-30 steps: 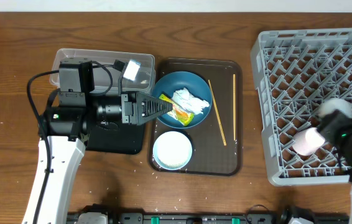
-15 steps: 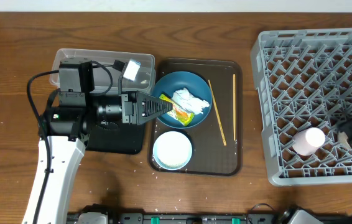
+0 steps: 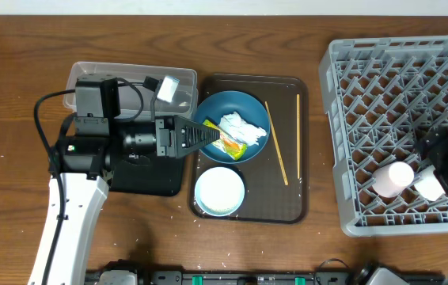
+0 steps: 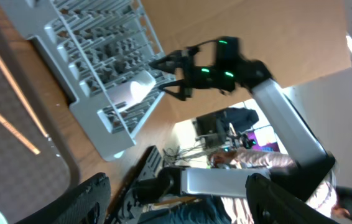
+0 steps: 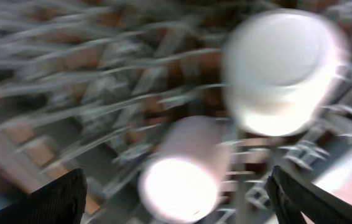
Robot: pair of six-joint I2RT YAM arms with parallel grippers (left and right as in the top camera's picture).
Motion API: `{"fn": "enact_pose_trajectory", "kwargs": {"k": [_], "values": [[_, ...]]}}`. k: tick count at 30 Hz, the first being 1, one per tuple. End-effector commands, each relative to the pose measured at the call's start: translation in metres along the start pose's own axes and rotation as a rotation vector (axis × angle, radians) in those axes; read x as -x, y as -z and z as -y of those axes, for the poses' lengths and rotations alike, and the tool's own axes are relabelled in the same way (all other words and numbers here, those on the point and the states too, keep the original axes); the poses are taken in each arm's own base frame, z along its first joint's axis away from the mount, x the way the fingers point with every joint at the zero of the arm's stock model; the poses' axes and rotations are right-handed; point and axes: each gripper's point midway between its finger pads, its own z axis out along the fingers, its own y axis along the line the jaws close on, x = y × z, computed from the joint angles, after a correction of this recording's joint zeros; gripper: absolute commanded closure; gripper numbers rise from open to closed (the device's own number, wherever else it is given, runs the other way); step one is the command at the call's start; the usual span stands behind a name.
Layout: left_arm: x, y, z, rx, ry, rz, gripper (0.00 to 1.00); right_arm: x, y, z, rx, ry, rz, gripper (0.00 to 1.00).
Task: Sort waste into correct bins and load items into the dishwasher rack
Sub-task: 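Place the white paper cup upside down in the grey rack, then grasp the light-blue rice bowl with the left gripper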
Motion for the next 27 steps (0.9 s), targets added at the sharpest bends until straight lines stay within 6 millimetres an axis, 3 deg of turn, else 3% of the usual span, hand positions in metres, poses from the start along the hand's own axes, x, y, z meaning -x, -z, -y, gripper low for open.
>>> {"fn": "enact_pose_trajectory", "kwargs": {"k": [1, 7, 11, 16, 20, 24, 27], "values": [[0.001, -0.005, -0.021, 0.151, 0.01, 0.018, 0.27, -0.025, 0.049, -0.075, 0.354, 0.258, 0.022, 0.09], [-0.04, -0.002, -0.101, 0.713, 0.071, -0.071, 0.28, -0.069, 0.08, -0.113, 0.492, 0.463, 0.023, 0.09], [-0.077, -0.015, -0.117, 0.892, -0.002, -0.225, 0.32, -0.092, 0.084, -0.126, 0.508, 0.552, -0.002, 0.11], [-0.114, -0.031, -0.147, 1.099, -0.087, -0.362, 0.34, -0.085, 0.069, -0.11, 0.34, 0.473, 0.025, 0.11], [-0.14, -0.062, -0.165, 1.11, -0.14, -0.47, 0.37, -0.084, 0.065, -0.105, 0.304, 0.443, 0.016, 0.11], [-0.148, -0.085, -0.194, 1.181, -0.224, -0.517, 0.37, -0.086, 0.065, -0.103, 0.298, 0.446, 0.007, 0.11], [-0.156, -0.095, -0.216, 1.212, -0.225, -0.553, 0.47, -0.087, 0.064, -0.102, 0.295, 0.445, 0.0, 0.11]]}}
